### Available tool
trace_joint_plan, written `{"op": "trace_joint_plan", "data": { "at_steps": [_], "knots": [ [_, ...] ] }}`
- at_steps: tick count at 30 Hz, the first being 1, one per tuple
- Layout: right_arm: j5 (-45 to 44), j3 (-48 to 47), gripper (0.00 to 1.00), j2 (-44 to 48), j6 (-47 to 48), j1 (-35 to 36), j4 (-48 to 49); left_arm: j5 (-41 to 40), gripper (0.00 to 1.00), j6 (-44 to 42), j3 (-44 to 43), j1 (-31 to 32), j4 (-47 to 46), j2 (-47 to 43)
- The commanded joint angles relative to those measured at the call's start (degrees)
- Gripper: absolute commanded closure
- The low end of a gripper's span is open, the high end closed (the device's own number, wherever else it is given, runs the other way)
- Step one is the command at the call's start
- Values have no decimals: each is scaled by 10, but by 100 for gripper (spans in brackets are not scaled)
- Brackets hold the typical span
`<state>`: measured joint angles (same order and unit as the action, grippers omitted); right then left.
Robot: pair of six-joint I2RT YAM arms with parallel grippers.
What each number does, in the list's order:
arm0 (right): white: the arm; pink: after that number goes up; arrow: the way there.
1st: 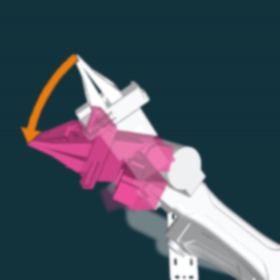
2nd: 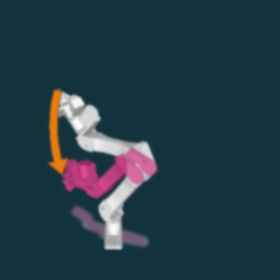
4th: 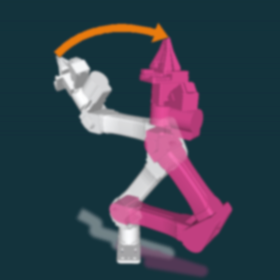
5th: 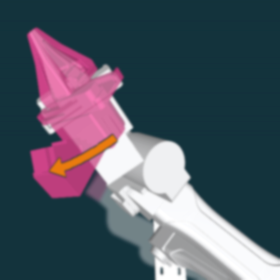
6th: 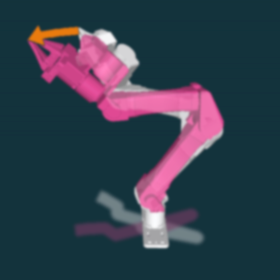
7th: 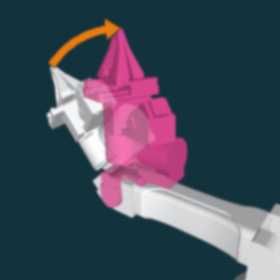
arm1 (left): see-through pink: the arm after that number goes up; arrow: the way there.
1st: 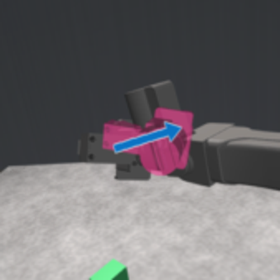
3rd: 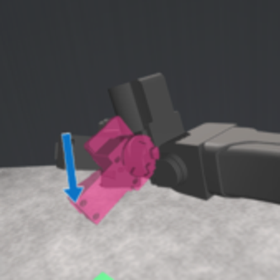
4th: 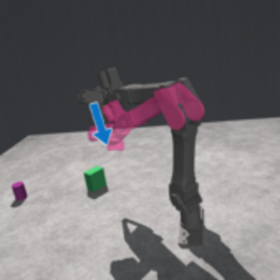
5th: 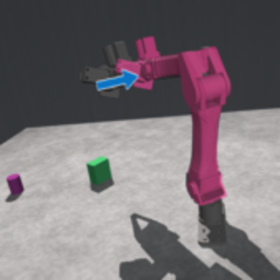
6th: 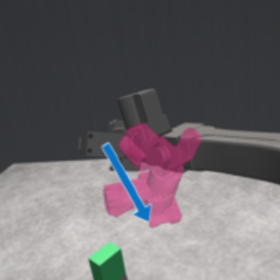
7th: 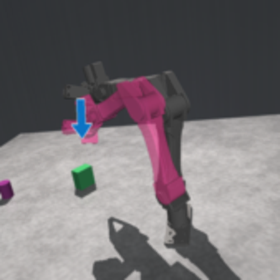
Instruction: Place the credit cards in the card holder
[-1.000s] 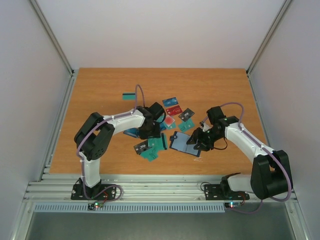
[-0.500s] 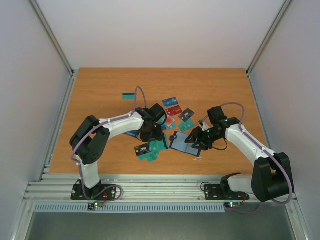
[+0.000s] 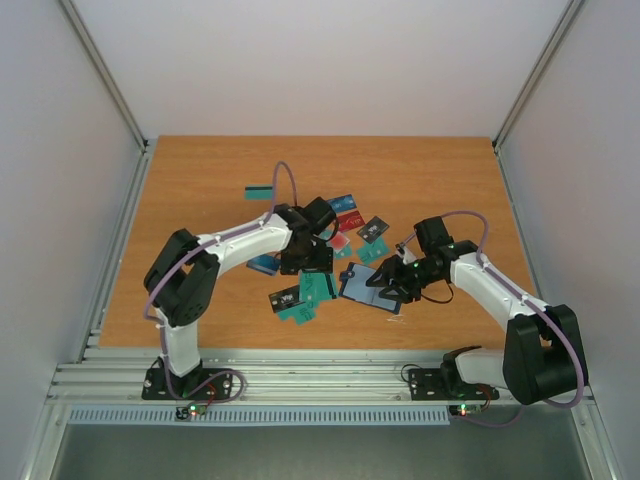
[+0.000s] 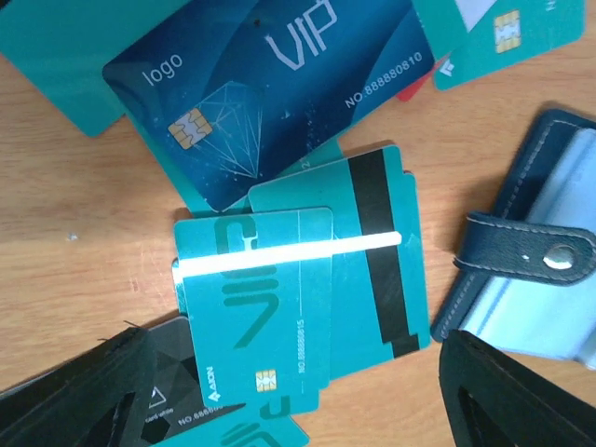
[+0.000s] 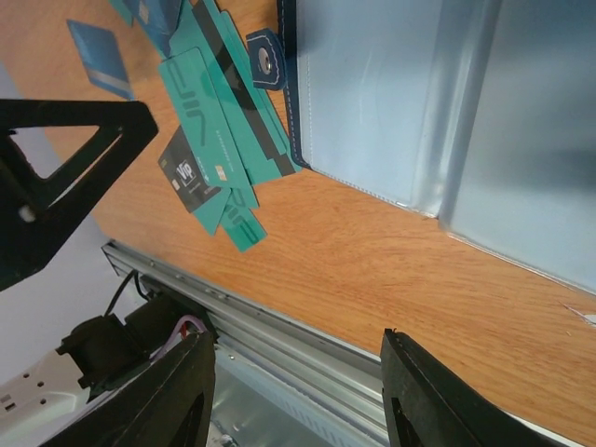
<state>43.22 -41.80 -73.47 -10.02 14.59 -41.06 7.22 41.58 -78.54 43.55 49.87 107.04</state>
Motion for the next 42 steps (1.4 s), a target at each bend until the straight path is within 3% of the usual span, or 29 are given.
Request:
{"op": "trace_joint_plan", "data": {
  "at_steps": [1, 8, 19, 36, 42],
  "knots": [
    [-6, 2, 49, -1, -4, 3, 6, -33, 15, -36, -27, 9, 38, 46],
    [-13, -11, 49, -14, 10, 3, -6, -55, 12, -73, -39, 23, 50, 93],
    [-18, -17, 49, -33, 24, 3, -15, -52, 18, -95, -9, 40, 23, 115],
    [-25, -6, 49, -19, 19, 3, -22, -27, 43, -113, 81, 63, -37, 62],
    [-15, 5, 49, -4, 1, 3, -10, -5, 46, -115, 99, 64, -50, 32]
  ]
}}
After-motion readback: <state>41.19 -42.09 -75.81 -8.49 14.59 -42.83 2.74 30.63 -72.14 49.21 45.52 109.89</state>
